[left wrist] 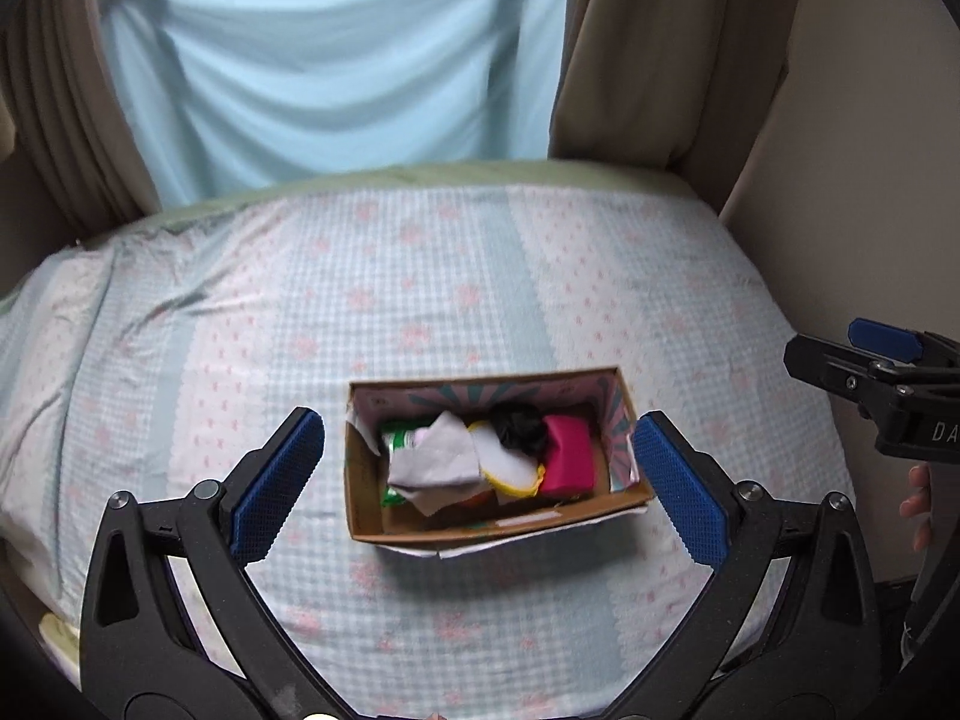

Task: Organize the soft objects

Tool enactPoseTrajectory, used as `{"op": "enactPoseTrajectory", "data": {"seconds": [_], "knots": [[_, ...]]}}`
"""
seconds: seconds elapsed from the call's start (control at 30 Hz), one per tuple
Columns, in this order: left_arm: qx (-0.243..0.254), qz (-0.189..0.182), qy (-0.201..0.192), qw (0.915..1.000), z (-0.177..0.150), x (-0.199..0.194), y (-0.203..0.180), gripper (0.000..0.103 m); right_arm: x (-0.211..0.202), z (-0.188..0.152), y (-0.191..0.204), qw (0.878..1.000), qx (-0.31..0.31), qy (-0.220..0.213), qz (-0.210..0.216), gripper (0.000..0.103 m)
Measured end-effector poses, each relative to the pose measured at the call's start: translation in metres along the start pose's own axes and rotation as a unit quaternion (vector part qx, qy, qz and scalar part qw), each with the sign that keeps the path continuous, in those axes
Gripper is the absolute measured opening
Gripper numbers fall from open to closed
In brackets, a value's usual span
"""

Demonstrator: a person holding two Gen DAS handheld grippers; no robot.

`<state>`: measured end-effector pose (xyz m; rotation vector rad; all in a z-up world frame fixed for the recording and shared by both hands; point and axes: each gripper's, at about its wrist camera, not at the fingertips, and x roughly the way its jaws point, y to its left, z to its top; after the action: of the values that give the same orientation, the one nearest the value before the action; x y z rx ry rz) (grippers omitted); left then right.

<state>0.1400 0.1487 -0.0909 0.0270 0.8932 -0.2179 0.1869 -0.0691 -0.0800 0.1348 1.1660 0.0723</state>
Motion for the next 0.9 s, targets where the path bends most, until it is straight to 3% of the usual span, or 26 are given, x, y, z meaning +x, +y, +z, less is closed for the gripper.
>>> {"op": "enactPoseTrajectory", "data": {"seconds": [0.17,0.4,0.6,0.9], "knots": [[-0.002,0.007,-0.078,0.9970,0.011,-0.065,-0.016,0.103,-0.083,-0.008,-0.008,0.995,-0.009,-0.095,-0.023,0.103],[-0.021,-0.003,-0.120,0.9925,0.004,-0.109,-0.024,0.103,-0.157,-0.027,-0.008,0.982,-0.027,-0.177,-0.058,0.103],[-0.015,0.009,-0.165,0.9861,-0.008,-0.138,-0.036,0.103,-0.186,-0.044,-0.005,0.972,-0.031,-0.222,-0.072,0.103],[-0.011,0.016,-0.175,0.9844,-0.014,-0.149,-0.042,0.103,-0.197,-0.055,0.000,0.966,-0.046,-0.243,-0.078,0.102]]}}
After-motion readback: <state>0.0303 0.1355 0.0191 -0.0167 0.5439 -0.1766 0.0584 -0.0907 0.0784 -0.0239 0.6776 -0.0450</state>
